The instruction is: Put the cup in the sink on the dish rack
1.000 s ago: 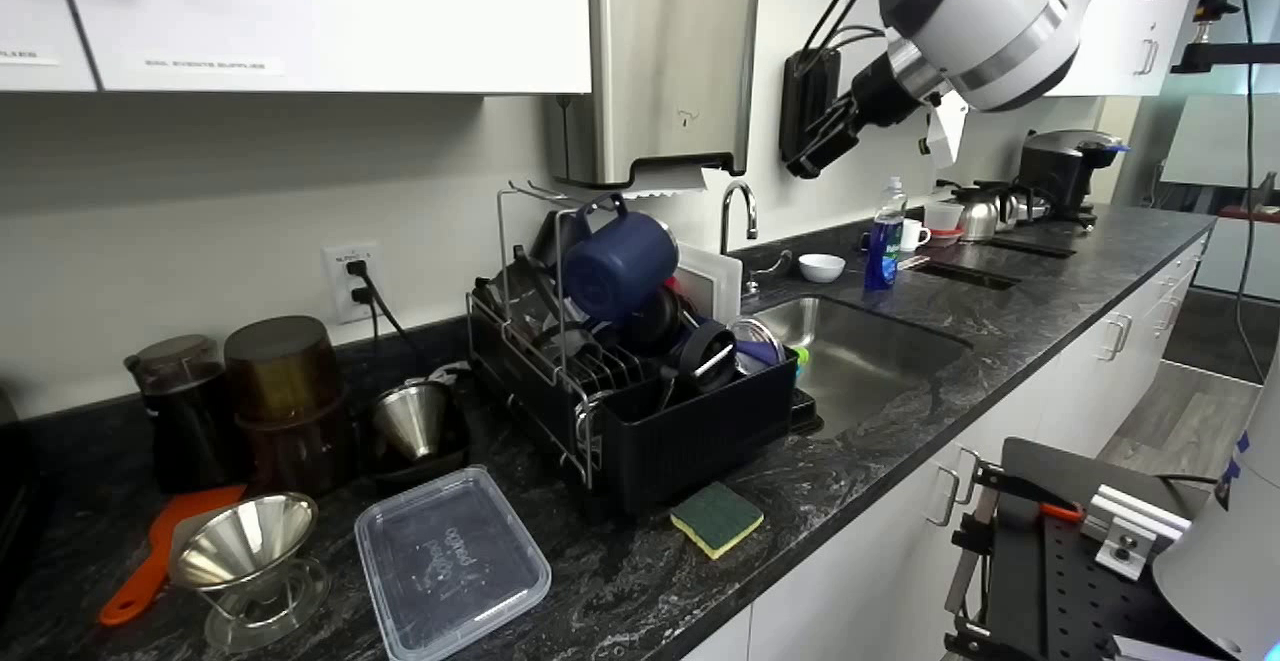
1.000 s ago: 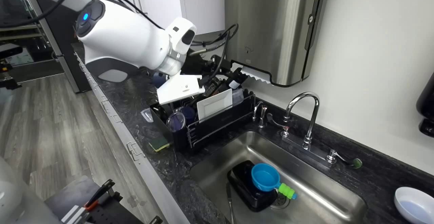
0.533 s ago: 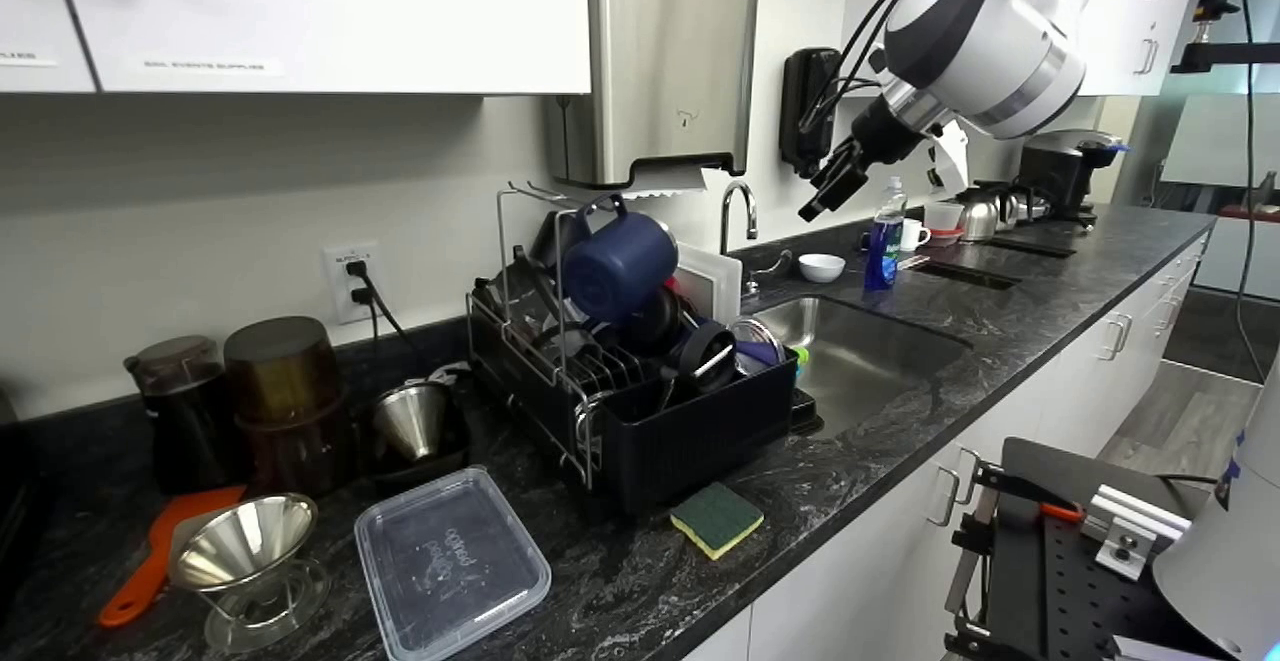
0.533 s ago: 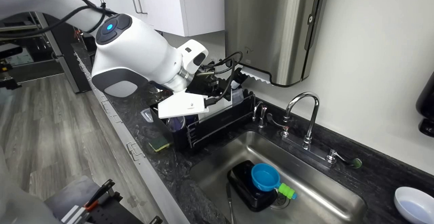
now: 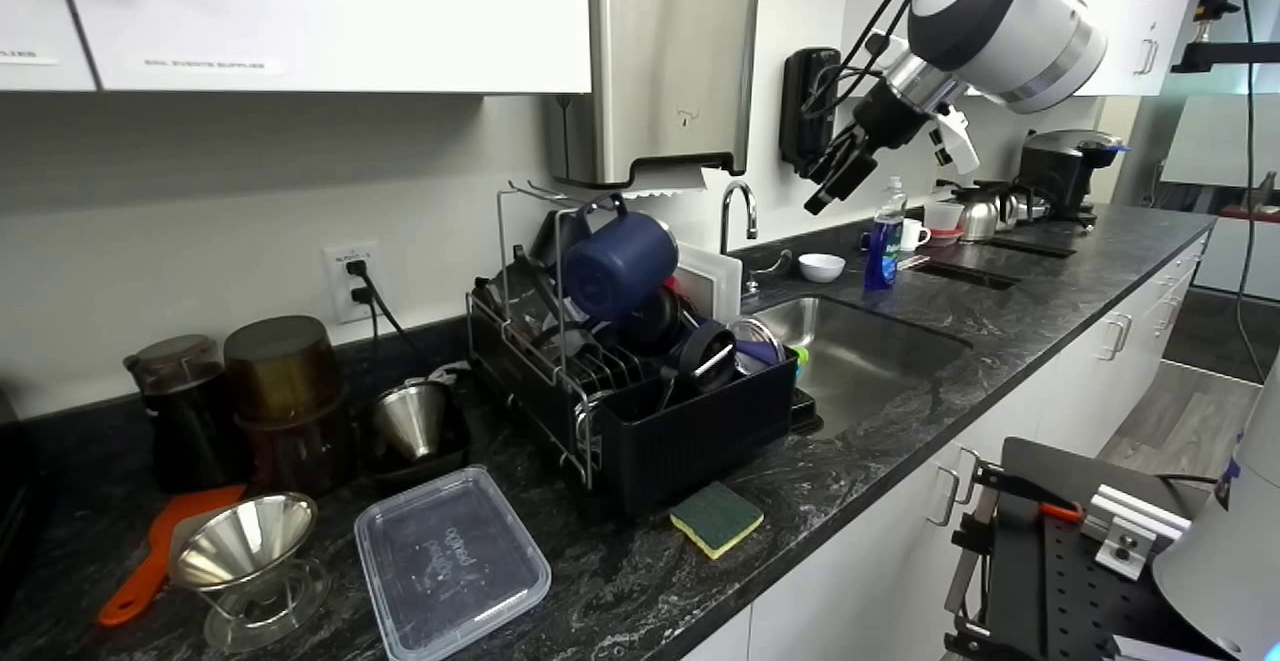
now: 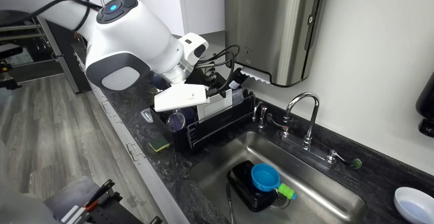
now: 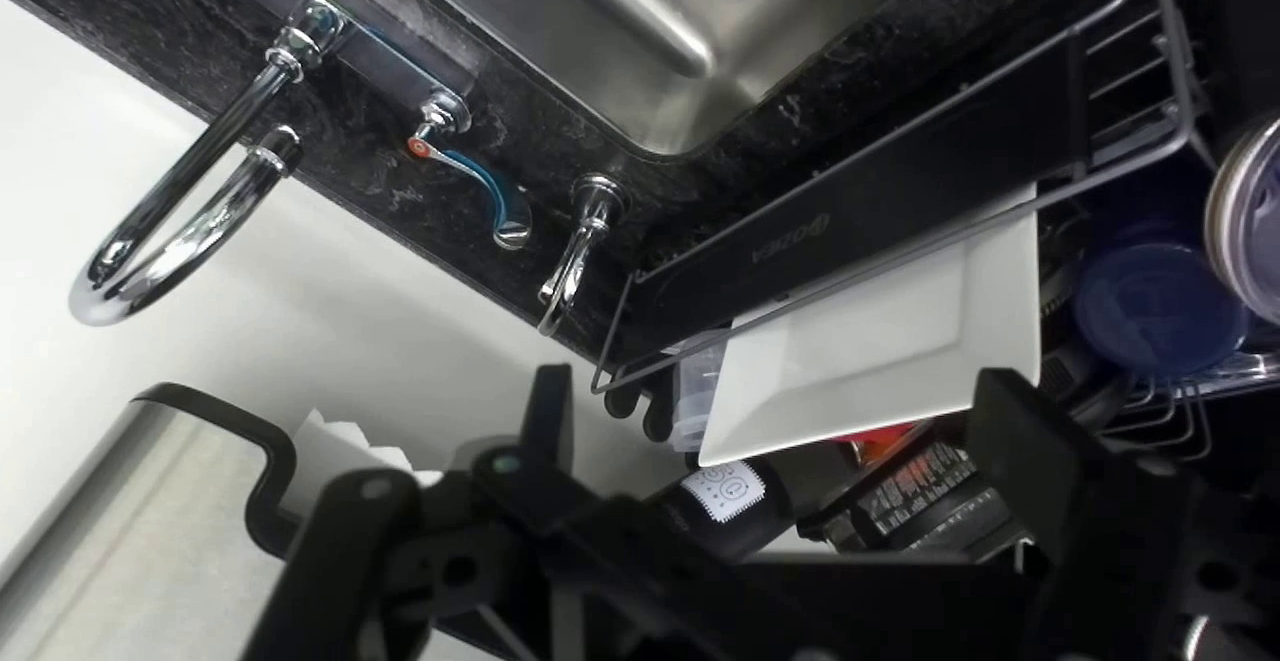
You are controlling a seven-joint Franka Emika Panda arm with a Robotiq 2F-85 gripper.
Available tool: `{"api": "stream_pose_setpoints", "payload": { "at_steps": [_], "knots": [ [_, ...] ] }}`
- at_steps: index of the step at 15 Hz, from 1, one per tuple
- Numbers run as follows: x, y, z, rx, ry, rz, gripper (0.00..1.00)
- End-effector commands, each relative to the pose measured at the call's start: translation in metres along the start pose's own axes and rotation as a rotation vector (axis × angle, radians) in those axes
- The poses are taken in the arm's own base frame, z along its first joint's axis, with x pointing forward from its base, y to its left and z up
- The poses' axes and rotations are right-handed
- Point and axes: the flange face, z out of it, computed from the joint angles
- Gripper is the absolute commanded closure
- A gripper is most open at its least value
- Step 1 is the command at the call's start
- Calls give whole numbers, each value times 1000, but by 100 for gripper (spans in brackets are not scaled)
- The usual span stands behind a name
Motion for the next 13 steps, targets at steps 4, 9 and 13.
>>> {"api": "stream_pose_setpoints", "payload": {
  "at_steps": [4, 9, 13],
  "knots": [
    [8, -3, -19, 105, -39, -87, 0],
    [8, -4, -23, 115, -29, -85, 0],
    [9, -5, -22, 118, -28, -87, 0]
  ]
}}
